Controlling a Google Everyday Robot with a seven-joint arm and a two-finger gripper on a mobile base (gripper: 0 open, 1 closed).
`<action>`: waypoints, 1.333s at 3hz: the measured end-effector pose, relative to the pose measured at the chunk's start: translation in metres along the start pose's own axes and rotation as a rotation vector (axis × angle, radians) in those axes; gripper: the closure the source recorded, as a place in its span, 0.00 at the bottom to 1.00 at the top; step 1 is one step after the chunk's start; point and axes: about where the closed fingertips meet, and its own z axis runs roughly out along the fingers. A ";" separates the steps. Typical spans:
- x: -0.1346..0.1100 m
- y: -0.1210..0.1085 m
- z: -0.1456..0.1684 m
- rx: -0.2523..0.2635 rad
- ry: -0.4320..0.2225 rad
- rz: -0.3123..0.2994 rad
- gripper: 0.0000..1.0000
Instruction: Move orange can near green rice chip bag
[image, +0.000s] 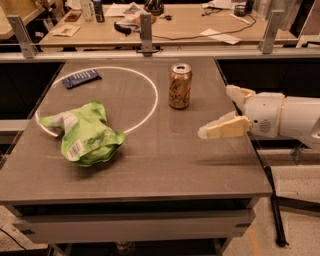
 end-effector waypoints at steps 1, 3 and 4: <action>-0.007 -0.013 0.022 0.023 -0.030 -0.020 0.00; -0.009 -0.016 0.028 0.038 -0.056 -0.020 0.00; -0.014 -0.030 0.041 0.041 -0.087 -0.053 0.00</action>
Offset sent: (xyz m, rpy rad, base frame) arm 0.0190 0.0104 0.0011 0.0102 -0.0310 -0.0088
